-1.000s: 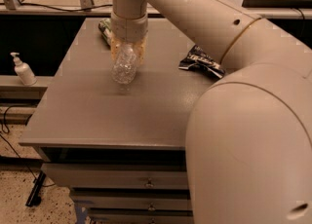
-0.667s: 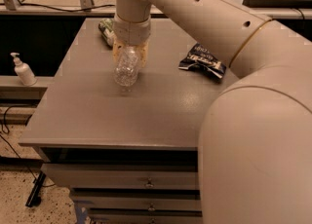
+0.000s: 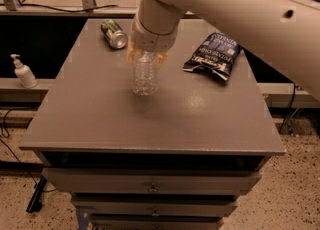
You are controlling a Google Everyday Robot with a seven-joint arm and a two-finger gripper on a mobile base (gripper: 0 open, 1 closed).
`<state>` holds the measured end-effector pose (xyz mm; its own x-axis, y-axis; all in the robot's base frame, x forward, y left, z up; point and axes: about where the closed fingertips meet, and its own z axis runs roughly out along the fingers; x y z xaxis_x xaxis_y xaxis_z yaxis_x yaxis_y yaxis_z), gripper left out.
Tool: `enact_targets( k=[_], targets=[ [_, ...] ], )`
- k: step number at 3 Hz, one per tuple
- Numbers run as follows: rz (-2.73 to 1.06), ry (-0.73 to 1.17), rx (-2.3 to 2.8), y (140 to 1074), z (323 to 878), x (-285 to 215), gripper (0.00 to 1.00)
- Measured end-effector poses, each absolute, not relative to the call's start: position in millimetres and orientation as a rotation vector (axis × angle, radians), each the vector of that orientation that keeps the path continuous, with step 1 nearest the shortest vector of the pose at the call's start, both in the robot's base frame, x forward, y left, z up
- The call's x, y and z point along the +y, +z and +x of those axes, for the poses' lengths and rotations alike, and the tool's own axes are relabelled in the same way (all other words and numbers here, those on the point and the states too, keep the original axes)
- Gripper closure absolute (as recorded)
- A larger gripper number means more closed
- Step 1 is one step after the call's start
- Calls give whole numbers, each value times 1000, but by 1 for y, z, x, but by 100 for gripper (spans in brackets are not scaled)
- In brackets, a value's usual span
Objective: Place water bottle upright
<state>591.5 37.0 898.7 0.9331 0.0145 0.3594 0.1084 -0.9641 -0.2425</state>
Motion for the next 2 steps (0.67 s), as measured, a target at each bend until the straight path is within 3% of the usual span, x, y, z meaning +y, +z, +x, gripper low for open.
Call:
enact_targets(
  k=[2],
  targets=[
    [-2424,-751,-302,937,599,51,100]
  ],
)
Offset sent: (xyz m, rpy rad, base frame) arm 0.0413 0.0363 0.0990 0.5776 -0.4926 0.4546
